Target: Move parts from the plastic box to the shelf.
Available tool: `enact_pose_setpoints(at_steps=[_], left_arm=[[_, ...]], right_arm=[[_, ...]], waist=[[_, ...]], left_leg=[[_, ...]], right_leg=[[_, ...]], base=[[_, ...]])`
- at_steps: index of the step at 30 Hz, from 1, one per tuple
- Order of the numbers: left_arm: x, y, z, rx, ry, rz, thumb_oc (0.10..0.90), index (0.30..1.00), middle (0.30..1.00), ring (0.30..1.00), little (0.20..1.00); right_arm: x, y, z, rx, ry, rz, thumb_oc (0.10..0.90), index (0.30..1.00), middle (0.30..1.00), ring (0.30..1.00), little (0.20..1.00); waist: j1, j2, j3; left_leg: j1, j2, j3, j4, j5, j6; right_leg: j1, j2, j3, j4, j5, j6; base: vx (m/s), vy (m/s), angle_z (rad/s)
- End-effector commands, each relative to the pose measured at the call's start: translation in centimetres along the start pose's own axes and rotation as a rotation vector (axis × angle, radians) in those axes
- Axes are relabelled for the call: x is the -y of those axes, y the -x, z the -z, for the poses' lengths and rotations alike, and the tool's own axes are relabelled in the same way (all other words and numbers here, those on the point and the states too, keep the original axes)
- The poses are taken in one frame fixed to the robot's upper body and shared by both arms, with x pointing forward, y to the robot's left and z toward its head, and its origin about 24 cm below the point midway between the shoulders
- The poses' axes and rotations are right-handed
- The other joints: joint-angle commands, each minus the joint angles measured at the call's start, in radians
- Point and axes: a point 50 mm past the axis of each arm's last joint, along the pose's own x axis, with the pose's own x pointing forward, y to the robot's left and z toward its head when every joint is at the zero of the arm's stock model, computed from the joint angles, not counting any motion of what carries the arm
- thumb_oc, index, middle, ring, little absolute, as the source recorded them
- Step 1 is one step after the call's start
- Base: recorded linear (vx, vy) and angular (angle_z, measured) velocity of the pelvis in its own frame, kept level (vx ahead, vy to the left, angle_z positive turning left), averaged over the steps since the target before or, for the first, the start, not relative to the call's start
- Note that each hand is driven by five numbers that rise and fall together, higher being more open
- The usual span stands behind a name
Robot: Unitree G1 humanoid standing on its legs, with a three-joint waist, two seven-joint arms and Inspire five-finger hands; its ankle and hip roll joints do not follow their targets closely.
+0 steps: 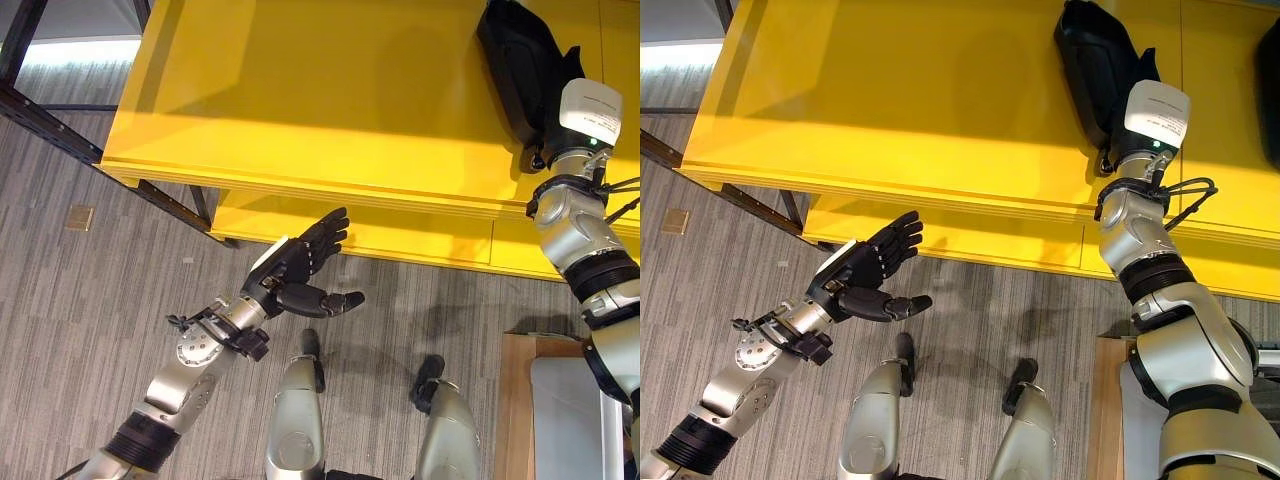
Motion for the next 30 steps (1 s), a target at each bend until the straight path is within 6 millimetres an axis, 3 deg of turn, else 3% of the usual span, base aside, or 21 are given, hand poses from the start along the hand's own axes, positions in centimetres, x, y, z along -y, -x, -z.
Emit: enact_pose_setpoints(at_steps=[1, 2, 8, 15, 19, 22, 27, 28, 29, 30], left_arm=[[1.3, -1.8, -4.5, 0.229, -0.015, 0.086, 0.900, 1.000, 1.000, 1.000, 1.000], [1.2, -1.9, -4.6, 0.226, -0.015, 0.076, 0.900, 1.000, 1.000, 1.000, 1.000], [1.2, -2.4, -4.5, 0.216, -0.007, 0.064, 0.900, 1.000, 1.000, 1.000, 1.000], [1.5, -2.4, -4.3, 0.214, -0.004, 0.064, 0.900, 1.000, 1.000, 1.000, 1.000], [1.6, -2.4, -4.3, 0.228, 0.005, 0.063, 0.900, 1.000, 1.000, 1.000, 1.000], [1.6, -2.2, -4.2, 0.223, 0.004, 0.069, 0.900, 1.000, 1.000, 1.000, 1.000], [1.4, -2.1, -4.1, 0.213, -0.001, 0.067, 0.900, 1.000, 1.000, 1.000, 1.000], [1.4, -2.0, -4.1, 0.214, -0.002, 0.067, 0.900, 1.000, 1.000, 1.000, 1.000], [1.3, -2.0, -4.1, 0.212, 0.009, 0.064, 0.900, 1.000, 1.000, 1.000, 1.000], [1.3, -1.9, -4.1, 0.210, 0.014, 0.064, 0.900, 1.000, 1.000, 1.000, 1.000]], right_arm=[[3.6, -1.6, -0.5, -0.098, -0.253, 0.167, 0.400, 0.300, 0.300, 0.300, 0.300], [3.2, -1.5, -0.6, -0.141, -0.340, 0.153, 0.400, 0.300, 0.300, 0.300, 0.300], [3.1, -1.7, -1.0, -0.124, -0.312, 0.159, 0.400, 0.300, 0.300, 0.300, 0.300], [2.7, -1.5, -0.8, -0.158, -0.412, 0.159, 0.400, 0.300, 0.300, 0.300, 0.300], [3.4, -1.8, -1.5, -0.058, -0.279, 0.186, 0.400, 0.300, 0.300, 0.300, 0.300], [4.1, -2.0, -2.4, 0.090, -0.082, 0.182, 0.400, 0.300, 0.300, 0.300, 0.300], [4.7, -2.3, -2.4, 0.092, 0.006, 0.182, 0.400, 0.300, 0.300, 0.300, 0.300], [4.9, -2.4, -2.3, 0.095, 0.032, 0.188, 0.484, 0.418, 0.418, 0.418, 0.418], [5.2, -2.5, -2.2, 0.092, 0.055, 0.197, 0.900, 1.000, 1.000, 1.000, 1.000], [5.3, -2.5, -2.0, 0.081, 0.059, 0.198, 0.900, 1.000, 1.000, 1.000, 1.000]], waist=[[0.004, 0.011, -0.012], [0.004, 0.013, -0.012], [0.008, 0.020, -0.012], [0.010, 0.015, -0.012], [0.012, 0.016, -0.012], [0.019, 0.010, -0.012], [0.024, 0.003, -0.015], [0.027, 0.002, -0.014], [0.029, 0.001, -0.014], [0.030, -0.001, -0.012]], left_leg=[[0.027, -0.038, -0.043, -0.016, -0.043, 0.019], [0.028, -0.039, -0.043, -0.014, -0.046, 0.019], [0.034, -0.044, -0.047, -0.013, -0.046, 0.019], [0.040, -0.045, -0.046, -0.012, -0.046, 0.020], [0.042, -0.048, -0.050, -0.009, -0.047, 0.020], [0.047, -0.050, -0.051, -0.004, -0.050, 0.021], [0.050, -0.048, -0.052, -0.010, -0.041, 0.021], [0.048, -0.047, -0.053, -0.009, -0.040, 0.021], [0.048, -0.047, -0.053, -0.009, -0.040, 0.021], [0.050, -0.048, -0.053, -0.006, -0.043, 0.021]], right_leg=[[0.027, 0.060, -0.038, 0.102, -0.143, -0.033], [0.028, 0.059, -0.037, 0.105, -0.144, -0.034], [0.036, 0.060, -0.038, 0.107, -0.144, -0.037], [0.047, 0.062, -0.039, 0.105, -0.144, -0.039], [0.053, 0.064, -0.038, 0.103, -0.145, -0.040], [0.062, 0.060, -0.040, 0.106, -0.146, -0.036], [0.070, 0.063, -0.045, 0.095, -0.136, -0.036], [0.070, 0.063, -0.045, 0.095, -0.136, -0.036], [0.071, 0.063, -0.047, 0.094, -0.136, -0.037], [0.072, 0.061, -0.047, 0.099, -0.139, -0.035]], base=[[0.03, 0.037, 0.00], [0.00, 0.000, 0.00], [0.01, 0.030, 0.01], [0.00, 0.005, 0.00], [0.01, 0.026, -0.01], [0.01, 0.001, 0.00], [0.00, 0.000, 0.00], [0.00, 0.000, 0.00], [0.00, 0.000, 0.00], [0.00, 0.000, 0.00]])
